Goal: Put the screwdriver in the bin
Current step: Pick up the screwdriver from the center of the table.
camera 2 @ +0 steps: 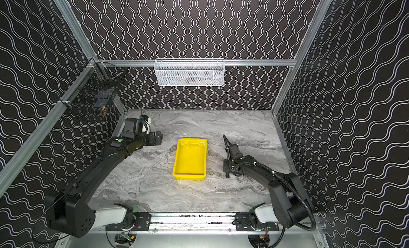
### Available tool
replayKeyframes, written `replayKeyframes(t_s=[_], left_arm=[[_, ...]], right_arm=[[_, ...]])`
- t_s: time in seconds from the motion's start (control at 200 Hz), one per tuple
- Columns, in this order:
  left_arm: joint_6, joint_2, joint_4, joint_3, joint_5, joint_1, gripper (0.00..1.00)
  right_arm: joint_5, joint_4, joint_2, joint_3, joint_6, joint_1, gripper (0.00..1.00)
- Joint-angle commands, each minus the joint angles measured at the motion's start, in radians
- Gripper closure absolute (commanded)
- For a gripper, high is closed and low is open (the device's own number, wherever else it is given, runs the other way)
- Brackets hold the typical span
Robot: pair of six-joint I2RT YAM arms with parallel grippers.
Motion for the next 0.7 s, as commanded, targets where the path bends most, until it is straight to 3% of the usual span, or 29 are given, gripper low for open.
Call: replayKeyframes(t_s=[0.0, 0.696], left_arm=[[0.009, -0.006, 0.002, 0.006, -0.003, 0.000, 0.01], [0.004, 0.011, -0.017, 0.015, -0.009, 0.000, 0.01]], right_arm=[[0.024, -0.022, 0.000, -0.002, 0.029, 0.027, 0.49], [0.055, -0.032, 0.070, 0.015, 0.039, 0.063, 0.72]])
